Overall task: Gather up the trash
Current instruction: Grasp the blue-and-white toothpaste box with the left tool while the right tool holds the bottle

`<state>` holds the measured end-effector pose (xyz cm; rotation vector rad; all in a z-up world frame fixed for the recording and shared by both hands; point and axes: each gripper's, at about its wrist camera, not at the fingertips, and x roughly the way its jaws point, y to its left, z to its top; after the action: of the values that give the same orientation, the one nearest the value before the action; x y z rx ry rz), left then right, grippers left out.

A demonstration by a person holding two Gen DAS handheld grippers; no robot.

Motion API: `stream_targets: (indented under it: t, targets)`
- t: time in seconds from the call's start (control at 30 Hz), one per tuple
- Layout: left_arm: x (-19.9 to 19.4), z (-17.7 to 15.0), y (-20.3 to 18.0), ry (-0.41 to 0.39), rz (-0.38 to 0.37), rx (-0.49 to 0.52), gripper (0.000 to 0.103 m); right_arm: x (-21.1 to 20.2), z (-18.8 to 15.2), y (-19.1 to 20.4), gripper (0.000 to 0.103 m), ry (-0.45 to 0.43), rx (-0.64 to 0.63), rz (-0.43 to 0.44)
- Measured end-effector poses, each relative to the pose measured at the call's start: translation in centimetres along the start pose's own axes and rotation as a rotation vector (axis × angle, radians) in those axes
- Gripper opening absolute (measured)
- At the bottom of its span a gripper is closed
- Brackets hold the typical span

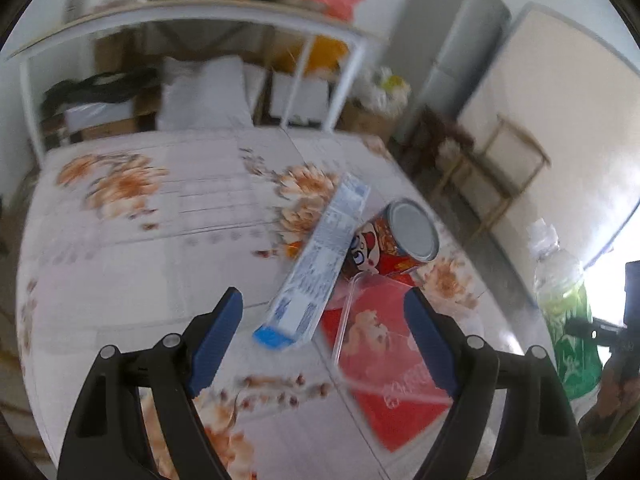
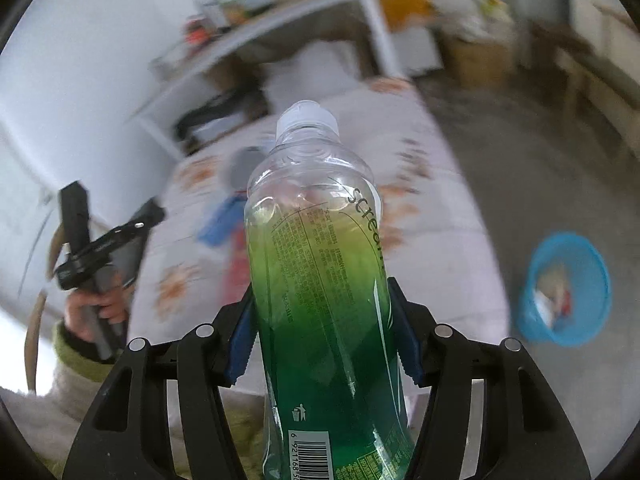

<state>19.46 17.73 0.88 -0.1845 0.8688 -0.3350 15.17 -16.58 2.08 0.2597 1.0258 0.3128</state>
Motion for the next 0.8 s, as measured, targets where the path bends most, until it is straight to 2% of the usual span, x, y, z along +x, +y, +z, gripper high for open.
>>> stream_targets:
  t: [0.13,0.43,0.6,0.73,0.8]
  targets:
    - [3.9,2.1,-0.5,0.093,0.012,0.049,0.075,1.6,0.4,-2.4,0.056,0.021,0.081,-0.012]
    - [8.8,3.7,0.5,0.236,0.028,0.053,0.061,3.4,1.7,-3.3,0.056,0.037,0.118,0.004]
    - [10.5,4.2,0.7,0.271,0.009,0.058,0.059,4.1,1.9,-3.6,0.056,0.048,0.132,0.010]
    - [11.2,4.4,1.1,0.291,-0.004,0.037,0.045,4.5,1.8,-3.8,0.056,0.058,0.143,0.010]
    - [11.5,4.6,1.5,0.292,-0.015,0.026,0.041,4.7,1.8,-3.9,0.056,0.063,0.149,0.007]
